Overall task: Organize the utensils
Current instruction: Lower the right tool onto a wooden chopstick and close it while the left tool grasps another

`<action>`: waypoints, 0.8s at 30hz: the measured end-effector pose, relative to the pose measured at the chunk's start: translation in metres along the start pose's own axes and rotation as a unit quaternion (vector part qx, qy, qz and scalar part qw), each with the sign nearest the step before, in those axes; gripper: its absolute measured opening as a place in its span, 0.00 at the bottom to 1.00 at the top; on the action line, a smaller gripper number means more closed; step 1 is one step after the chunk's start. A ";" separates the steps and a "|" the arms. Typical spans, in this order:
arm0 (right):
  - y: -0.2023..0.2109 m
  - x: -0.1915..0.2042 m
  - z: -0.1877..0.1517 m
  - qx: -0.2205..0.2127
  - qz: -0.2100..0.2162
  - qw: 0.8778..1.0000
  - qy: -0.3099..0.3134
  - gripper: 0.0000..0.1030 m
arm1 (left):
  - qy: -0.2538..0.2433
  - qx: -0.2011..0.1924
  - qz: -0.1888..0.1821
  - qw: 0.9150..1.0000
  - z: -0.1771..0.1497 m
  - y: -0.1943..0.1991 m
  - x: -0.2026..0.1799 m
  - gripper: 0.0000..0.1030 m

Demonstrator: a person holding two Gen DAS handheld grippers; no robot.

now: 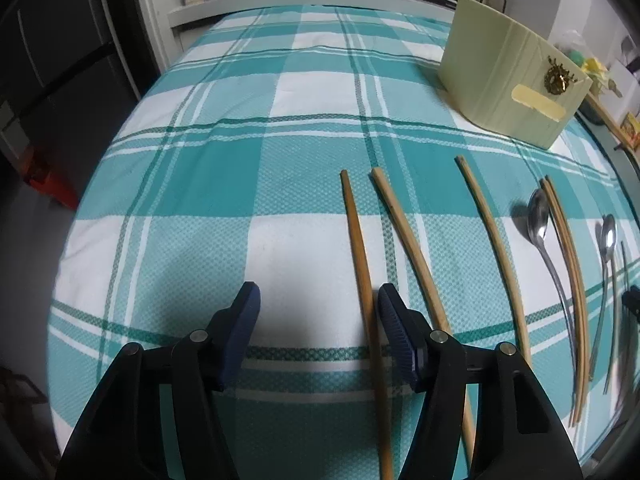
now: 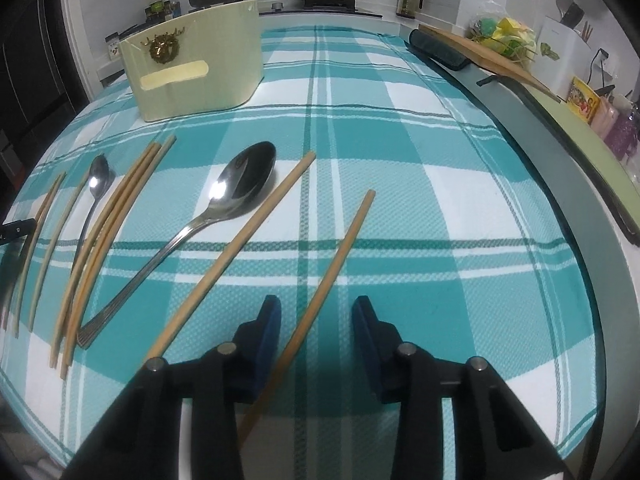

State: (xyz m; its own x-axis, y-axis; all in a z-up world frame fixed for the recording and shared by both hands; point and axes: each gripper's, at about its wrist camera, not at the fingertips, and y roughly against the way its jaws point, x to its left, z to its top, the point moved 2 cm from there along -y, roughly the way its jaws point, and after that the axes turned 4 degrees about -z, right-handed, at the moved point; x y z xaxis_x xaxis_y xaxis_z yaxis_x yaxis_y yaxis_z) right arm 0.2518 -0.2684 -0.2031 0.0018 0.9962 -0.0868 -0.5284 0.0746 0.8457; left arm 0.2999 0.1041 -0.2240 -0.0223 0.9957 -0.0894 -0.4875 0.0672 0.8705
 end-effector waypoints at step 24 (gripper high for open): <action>-0.037 -0.007 0.061 0.051 0.007 0.999 0.003 0.11 | -0.044 0.021 -0.033 0.998 0.043 -0.024 -0.023 0.04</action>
State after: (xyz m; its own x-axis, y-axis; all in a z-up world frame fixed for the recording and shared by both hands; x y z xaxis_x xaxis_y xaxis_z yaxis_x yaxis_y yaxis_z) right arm 0.3229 -0.2752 -0.2014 -0.0106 0.9969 -0.0776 -0.4398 0.0651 0.8957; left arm 0.3495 0.0822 -0.2220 0.0855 0.9908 -0.1053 -0.4481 0.1327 0.8841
